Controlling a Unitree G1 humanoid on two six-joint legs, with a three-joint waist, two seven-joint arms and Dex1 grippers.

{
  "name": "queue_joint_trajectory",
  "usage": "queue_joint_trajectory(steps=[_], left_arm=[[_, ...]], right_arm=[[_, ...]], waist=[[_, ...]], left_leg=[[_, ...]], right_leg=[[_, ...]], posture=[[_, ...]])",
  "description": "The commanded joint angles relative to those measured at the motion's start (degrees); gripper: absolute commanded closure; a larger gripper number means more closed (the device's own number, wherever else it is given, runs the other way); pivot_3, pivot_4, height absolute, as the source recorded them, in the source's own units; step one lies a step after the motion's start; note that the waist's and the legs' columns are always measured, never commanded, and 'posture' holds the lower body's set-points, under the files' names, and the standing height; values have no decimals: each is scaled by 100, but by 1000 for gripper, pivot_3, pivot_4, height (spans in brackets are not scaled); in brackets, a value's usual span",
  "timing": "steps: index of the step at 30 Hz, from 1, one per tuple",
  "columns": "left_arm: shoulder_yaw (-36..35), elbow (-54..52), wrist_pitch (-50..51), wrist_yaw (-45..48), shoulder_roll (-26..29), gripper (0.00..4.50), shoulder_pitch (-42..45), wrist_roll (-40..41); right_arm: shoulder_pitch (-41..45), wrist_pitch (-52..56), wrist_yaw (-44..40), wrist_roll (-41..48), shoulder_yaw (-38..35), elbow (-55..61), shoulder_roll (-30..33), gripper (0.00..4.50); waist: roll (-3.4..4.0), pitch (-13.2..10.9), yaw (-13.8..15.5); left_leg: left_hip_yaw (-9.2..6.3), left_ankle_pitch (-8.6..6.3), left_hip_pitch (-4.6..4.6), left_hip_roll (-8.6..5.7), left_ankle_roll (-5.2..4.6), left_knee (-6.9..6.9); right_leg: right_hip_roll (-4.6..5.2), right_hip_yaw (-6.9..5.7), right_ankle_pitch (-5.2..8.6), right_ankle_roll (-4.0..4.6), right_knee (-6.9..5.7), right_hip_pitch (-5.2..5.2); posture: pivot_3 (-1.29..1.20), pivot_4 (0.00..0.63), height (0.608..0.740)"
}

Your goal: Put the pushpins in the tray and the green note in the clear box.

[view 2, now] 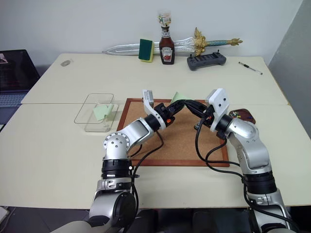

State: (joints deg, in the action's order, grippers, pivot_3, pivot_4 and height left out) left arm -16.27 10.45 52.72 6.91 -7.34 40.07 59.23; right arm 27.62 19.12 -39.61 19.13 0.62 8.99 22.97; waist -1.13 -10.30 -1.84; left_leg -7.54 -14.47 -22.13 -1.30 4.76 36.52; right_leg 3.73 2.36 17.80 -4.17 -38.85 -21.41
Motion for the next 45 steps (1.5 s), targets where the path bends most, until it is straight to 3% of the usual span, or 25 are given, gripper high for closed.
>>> queue_joint_trajectory(steps=[1, 14, 25, 39, 42, 45], left_arm=[[78, -167, -84, 28, -100, 4492, -67, -8], [140, -253, -127, 101, 79, 4492, -113, -133], [805, -1258, -32, 701, 763, 4492, -482, -500], [914, -1456, -116, 700, 839, 4492, -613, -676], [916, -1479, -122, 677, 834, 4500, -628, -677], [903, -1501, -122, 655, 833, 4500, -645, -673]], right_arm=[[110, 111, 191, 219, -335, 269, 15, 4500], [58, 534, 533, 506, -890, 122, 164, 4500], [-267, 892, 1527, 125, -1648, -1080, 542, 4500], [460, 388, 2215, -933, -1301, -2909, 711, 4500], [579, 268, 2229, -1006, -1293, -3149, 690, 3974], [655, 220, 2275, -1042, -1286, -3213, 670, 3103]], waist=[[0, 0, 0], [0, 0, 1], [1, 0, 4], [2, 0, -4], [1, 0, -4], [1, 0, -5]], left_leg=[[0, 0, 0, 0, 0, 0], [0, 0, 0, 0, -1, 0], [5, 0, -3, -1, -1, -2], [15, -1, -2, 0, -2, -1], [15, -1, -3, 1, -1, -1], [15, 0, -3, 1, -1, -1]], right_leg=[[0, 0, 0, 0, 0, 0], [0, 0, 0, 0, 0, 0], [0, 5, 0, 1, -1, -3], [0, 9, 0, 1, -1, -3], [1, 9, 0, 1, 0, -2], [1, 9, 0, 1, 0, -3]], posture=[[0, 150, 740], [0, 150, 740], [0, 150, 740], [0, 150, 740], [0, 150, 740], [0, 150, 740]])
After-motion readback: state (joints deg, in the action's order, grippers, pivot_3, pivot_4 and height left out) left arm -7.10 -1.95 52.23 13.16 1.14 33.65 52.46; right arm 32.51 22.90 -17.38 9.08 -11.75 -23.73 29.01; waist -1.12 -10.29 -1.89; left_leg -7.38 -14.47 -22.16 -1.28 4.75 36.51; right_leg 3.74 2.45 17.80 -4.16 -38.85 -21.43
